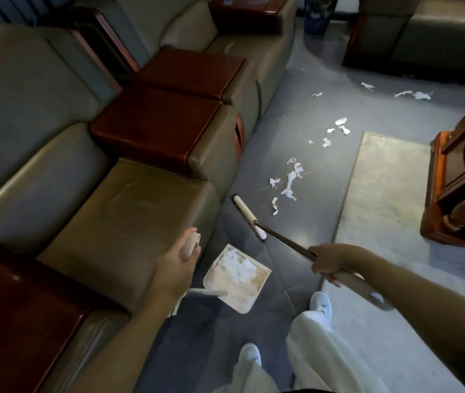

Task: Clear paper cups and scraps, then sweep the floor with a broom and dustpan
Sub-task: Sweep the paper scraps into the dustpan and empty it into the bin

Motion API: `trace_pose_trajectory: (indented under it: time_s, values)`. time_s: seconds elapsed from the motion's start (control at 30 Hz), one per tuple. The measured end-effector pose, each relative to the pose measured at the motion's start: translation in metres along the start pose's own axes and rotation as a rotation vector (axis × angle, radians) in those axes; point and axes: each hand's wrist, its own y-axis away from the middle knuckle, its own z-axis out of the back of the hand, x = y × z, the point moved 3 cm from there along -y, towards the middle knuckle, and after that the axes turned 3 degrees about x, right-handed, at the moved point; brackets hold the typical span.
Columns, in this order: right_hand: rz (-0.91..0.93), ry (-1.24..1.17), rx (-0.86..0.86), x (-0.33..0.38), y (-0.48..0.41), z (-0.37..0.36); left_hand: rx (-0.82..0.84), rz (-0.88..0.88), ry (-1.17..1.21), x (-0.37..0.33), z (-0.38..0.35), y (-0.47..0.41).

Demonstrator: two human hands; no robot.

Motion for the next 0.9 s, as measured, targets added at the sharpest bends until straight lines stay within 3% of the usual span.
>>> trace_pose_trajectory:
  time_s: [0.4, 0.6, 0.9]
  values:
    - [-0.136, 0.014, 0.051, 0.027, -0.047, -0.047, 0.051, 0.040, -0.161, 0.046, 0.013, -0.019]
    - [-0.132, -0.090, 0.116, 0.031, -0.065, -0.060, 0.000, 0.001, -0.160, 0.050, 0.005, -0.045]
    - [-0.030, -0.064, 0.293, 0.053, -0.042, -0.095, -0.002, -0.021, -0.147, 0.042, 0.007, -0.040]
